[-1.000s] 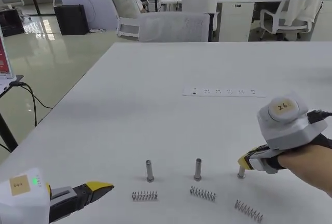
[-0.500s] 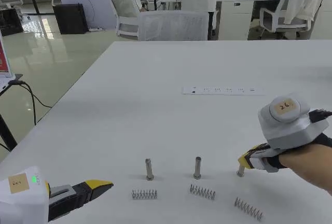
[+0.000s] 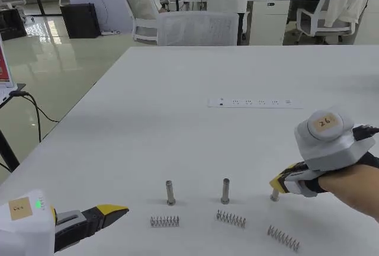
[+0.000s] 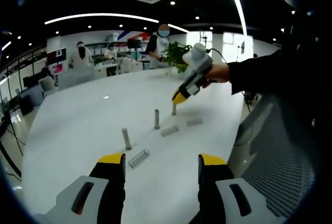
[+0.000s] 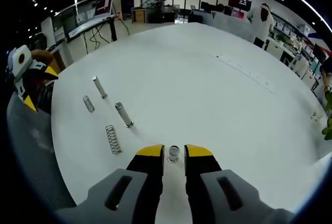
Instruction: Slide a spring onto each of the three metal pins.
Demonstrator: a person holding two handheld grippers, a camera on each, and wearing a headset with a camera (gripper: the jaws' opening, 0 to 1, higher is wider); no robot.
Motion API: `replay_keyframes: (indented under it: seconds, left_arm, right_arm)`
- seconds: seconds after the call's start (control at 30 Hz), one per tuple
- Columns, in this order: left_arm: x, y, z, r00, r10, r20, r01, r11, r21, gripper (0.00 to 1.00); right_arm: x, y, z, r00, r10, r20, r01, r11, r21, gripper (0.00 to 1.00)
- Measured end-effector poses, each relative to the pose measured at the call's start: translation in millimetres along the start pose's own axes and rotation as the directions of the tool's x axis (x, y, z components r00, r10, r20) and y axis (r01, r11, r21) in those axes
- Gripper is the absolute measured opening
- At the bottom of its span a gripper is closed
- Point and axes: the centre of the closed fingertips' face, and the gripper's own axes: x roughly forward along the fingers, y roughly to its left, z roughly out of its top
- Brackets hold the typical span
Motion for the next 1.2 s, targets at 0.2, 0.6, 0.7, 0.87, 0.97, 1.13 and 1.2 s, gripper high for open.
replay_keyframes:
  seconds: [0.2,0.6,0.7,0.87,0.97,1.13,1.2]
  left_arm:
    - [0.5,0.0,0.2,1.0,0.0,-0.001,0.0,1.0,0.0,0.51]
    - [1.0,0.1,1.0,1.0,-0.001,0.002,0.001,1.0,0.0,0.51]
    - [1.3,0.2,0.7,1.0,-0.002,0.001,0.002,1.0,0.0,0.51]
    - [1.8,0.3,0.8,1.0,-0.005,0.001,0.005,1.0,0.001,0.51]
    - [2.2,0.8,0.7,1.0,-0.006,0.0,0.006,1.0,0.001,0.51]
    - [2.7,0.2,0.5,1.0,-0.01,-0.001,0.01,1.0,0.0,0.51]
    - [2.6,-0.2,0.4,0.9999,-0.011,-0.001,0.011,1.0,0.0,0.51]
  right_arm:
    - [-2.5,-0.9,1.8,1.0,-0.003,0.006,0.003,1.0,-0.008,0.15]
    - [-10.4,-4.6,2.0,0.9998,-0.014,0.017,0.014,1.0,-0.012,0.16]
    - [-12.5,-5.1,1.2,0.9997,-0.017,0.019,0.017,1.0,-0.014,0.17]
    - [-17.5,-4.9,-0.2,0.9996,-0.02,0.019,0.02,1.0,-0.02,0.17]
    - [-19.4,-4.2,-2.1,0.9997,-0.02,0.016,0.021,0.999,-0.027,0.17]
    - [-22.4,-1.4,-6.9,0.9998,-0.016,0.009,0.016,0.999,-0.033,0.17]
    - [-24.5,0.8,-9.2,0.9999,-0.013,0.007,0.013,0.999,-0.035,0.17]
